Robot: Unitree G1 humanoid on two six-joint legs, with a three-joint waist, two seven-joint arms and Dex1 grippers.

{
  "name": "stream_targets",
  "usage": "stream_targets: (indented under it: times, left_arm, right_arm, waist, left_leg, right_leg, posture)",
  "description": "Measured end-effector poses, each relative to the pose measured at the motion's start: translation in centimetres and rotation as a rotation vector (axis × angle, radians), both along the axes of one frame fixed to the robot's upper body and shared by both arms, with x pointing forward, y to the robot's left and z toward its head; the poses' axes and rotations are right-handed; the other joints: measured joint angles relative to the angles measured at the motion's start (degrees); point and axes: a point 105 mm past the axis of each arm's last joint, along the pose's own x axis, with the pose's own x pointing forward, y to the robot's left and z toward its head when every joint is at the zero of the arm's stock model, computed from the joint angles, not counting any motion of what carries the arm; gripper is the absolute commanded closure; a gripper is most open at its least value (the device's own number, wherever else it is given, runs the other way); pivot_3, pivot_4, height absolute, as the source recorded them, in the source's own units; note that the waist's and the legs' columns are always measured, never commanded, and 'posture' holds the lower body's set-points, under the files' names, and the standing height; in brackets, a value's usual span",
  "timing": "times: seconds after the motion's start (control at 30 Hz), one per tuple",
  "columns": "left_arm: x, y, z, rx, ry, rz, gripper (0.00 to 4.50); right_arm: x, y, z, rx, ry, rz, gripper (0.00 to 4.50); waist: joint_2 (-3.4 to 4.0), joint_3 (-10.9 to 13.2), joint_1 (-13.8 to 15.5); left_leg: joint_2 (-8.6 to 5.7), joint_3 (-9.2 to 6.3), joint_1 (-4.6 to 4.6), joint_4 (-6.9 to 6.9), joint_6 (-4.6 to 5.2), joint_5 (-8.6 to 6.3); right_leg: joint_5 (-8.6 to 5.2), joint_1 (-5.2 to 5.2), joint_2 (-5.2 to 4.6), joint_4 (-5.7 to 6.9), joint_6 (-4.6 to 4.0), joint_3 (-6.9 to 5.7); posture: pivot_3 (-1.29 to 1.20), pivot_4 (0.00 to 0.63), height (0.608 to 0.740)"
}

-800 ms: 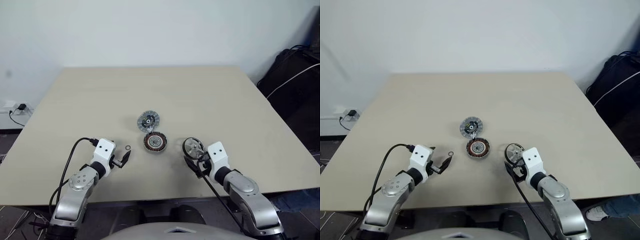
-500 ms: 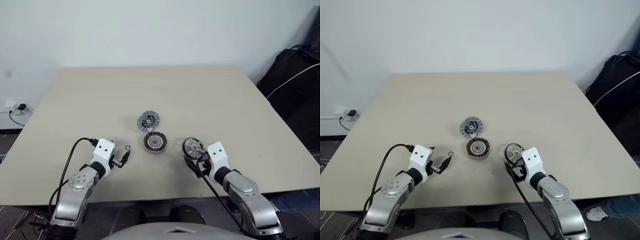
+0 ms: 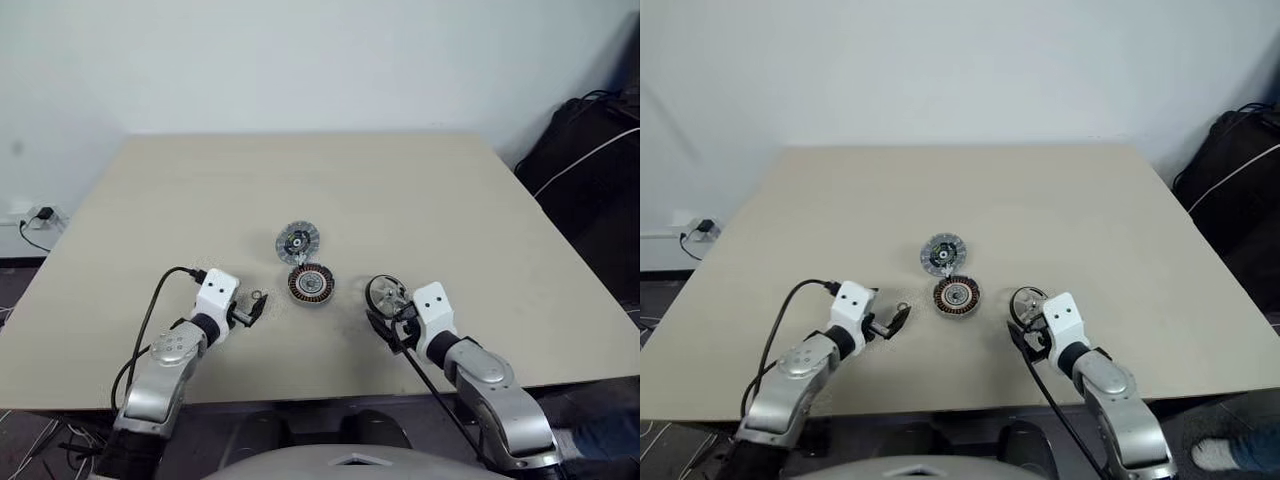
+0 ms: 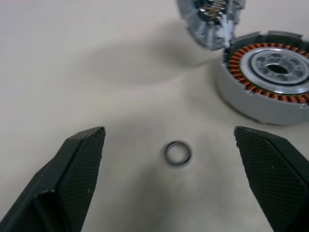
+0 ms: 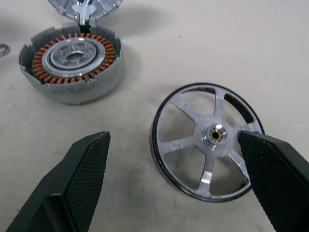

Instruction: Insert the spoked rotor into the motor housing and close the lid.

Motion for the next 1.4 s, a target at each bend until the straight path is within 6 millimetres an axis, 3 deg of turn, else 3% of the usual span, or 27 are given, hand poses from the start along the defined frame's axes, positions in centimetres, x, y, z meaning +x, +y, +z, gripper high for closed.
stream_targets:
  times: [0.27,0.7,1.1,1.27,1.4]
  left_arm:
    - [1.7,-0.4,-1.2,0.049,0.030,-0.012,0.00]
    - [2.1,-0.1,-2.5,0.089,0.079,-0.006,0.00]
    - [1.2,-0.4,-2.8,0.097,0.110,0.002,3.74]
    - [1.0,0.3,-2.5,0.125,0.118,0.020,3.83]
    - [1.1,-0.7,-0.9,0.086,0.088,-0.020,3.83]
  right_arm:
    - [0.1,0.2,0.0,0.007,-0.002,-0.005,0.01]
    - [-0.2,0.1,-0.3,0.008,0.010,-0.018,0.01]
    - [-0.2,0.0,-0.3,0.007,0.008,-0.021,0.00]
    - [-0.1,0.1,-0.2,0.007,0.005,-0.019,0.00]
    - [0.1,0.2,0.0,0.008,-0.003,-0.014,0.00]
  waist:
    - [-0.03,0.01,-0.03]
    - [-0.05,0.00,-0.03]
    - [-0.09,-0.10,-0.68]
    - [-0.09,-0.09,-0.81]
    - [-0.14,-0.06,-0.62]
  left_leg:
    - [0.00,0.00,-0.01,0.00,-0.04,0.03]
    - [0.00,0.00,-0.01,0.02,-0.04,0.03]
    - [0.02,-0.01,0.02,0.02,-0.04,0.03]
    - [0.02,-0.01,0.02,0.02,-0.12,0.08]
    - [-0.01,-0.02,-0.01,0.02,-0.10,0.06]
  right_leg:
    - [0.00,-0.01,0.00,0.00,0.00,-0.01]
    - [0.02,0.00,-0.01,0.00,0.03,-0.01]
    - [0.02,0.00,0.00,0.08,0.03,-0.01]
    - [0.01,-0.01,0.00,0.08,0.01,0.00]
    - [0.02,0.00,-0.02,0.04,0.02,0.01]
  posture:
    - [0.00,0.000,0.740]
    - [0.00,0.000,0.740]
    - [0.00,0.000,0.740]
    - [0.00,0.000,0.740]
    - [0.00,0.000,0.740]
